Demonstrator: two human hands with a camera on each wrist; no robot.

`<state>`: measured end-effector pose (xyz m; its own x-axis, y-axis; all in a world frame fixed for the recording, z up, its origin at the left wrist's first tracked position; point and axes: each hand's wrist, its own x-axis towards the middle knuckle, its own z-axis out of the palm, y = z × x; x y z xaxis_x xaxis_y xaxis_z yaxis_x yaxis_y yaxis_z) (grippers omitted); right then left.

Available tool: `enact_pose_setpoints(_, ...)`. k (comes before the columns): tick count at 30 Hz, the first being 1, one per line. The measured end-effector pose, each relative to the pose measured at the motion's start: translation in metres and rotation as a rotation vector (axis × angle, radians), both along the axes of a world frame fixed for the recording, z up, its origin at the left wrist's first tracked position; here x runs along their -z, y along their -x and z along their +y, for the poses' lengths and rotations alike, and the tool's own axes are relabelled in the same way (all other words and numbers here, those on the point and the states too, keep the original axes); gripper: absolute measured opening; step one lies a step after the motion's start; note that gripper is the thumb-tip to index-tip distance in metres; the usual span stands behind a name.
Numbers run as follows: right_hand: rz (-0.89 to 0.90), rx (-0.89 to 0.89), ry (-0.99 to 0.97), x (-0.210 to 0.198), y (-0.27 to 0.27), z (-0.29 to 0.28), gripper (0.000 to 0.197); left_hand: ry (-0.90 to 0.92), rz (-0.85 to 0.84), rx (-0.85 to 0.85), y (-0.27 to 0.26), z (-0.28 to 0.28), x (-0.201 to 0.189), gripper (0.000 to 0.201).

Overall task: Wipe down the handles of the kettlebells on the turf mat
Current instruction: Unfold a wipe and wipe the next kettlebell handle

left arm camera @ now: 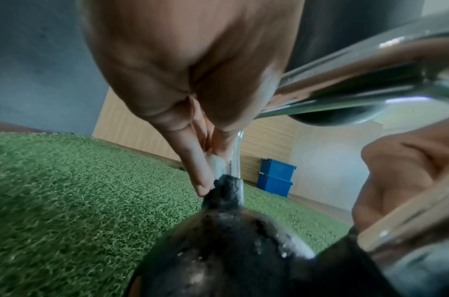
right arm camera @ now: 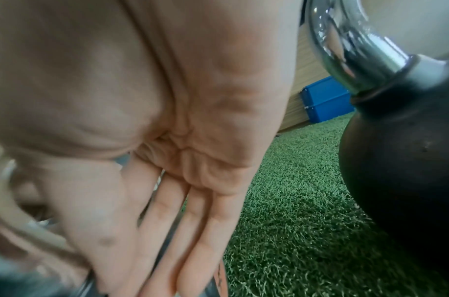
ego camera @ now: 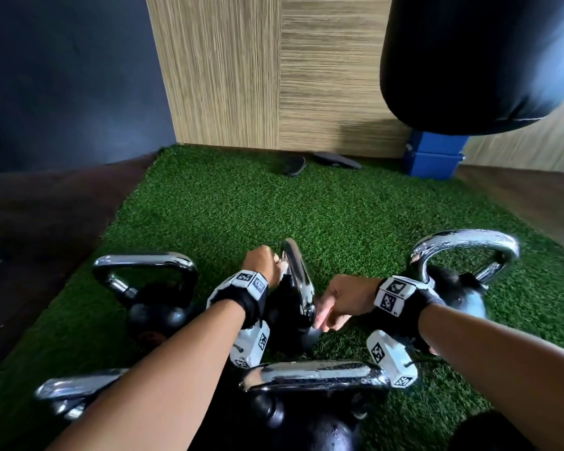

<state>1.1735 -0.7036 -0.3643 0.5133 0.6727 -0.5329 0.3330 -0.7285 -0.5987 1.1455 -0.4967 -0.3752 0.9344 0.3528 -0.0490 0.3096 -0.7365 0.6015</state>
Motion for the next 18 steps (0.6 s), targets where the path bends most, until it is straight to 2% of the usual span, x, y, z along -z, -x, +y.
enact_pose_setpoints(1, 0.046, 0.01, -0.005, 0.0, -0.003, 0.002, 0.022, 0.04, 0.019, -0.012, -0.002, 0.001, 0.001, 0.03)
enact_pose_setpoints(3, 0.087, 0.046, -0.022, 0.002, -0.009, 0.006, 0.022, 0.265, 0.063, -0.014, -0.006, 0.008, 0.007, 0.031)
enact_pose_setpoints(5, 0.073, 0.178, -0.106, 0.005, -0.015, 0.011, 0.028, 0.46, 0.079, 0.009, -0.004, 0.014, 0.013, 0.03)
enact_pose_setpoints(6, 0.047, 0.265, -0.181, 0.007, -0.018, 0.014, 0.026, 0.489, 0.077, 0.019, -0.002, 0.016, 0.017, 0.028)
enact_pose_setpoints(7, -0.009, 0.328, -0.241, 0.01, -0.021, 0.017, 0.021, 0.483, 0.067, 0.021, 0.0, 0.017, 0.021, 0.026)
enact_pose_setpoints(9, -0.097, 0.338, -0.262, 0.015, -0.023, 0.021, 0.011, 0.426, 0.028, 0.017, 0.001, 0.016, 0.028, 0.031)
enact_pose_setpoints(11, -0.053, 0.295, -0.221, 0.023, -0.021, 0.023, 0.015, 0.371, -0.006, -0.011, 0.0, 0.015, 0.029, 0.031)
enact_pose_setpoints(14, 0.052, 0.315, -0.193, 0.035, -0.015, 0.023, 0.016, 0.178, -0.001, -0.01, -0.002, 0.015, 0.015, 0.019)
enact_pose_setpoints(18, 0.143, 0.316, -0.262, 0.042, -0.017, 0.019, 0.019, 0.212, -0.137, -0.064, -0.005, 0.015, 0.004, 0.02)
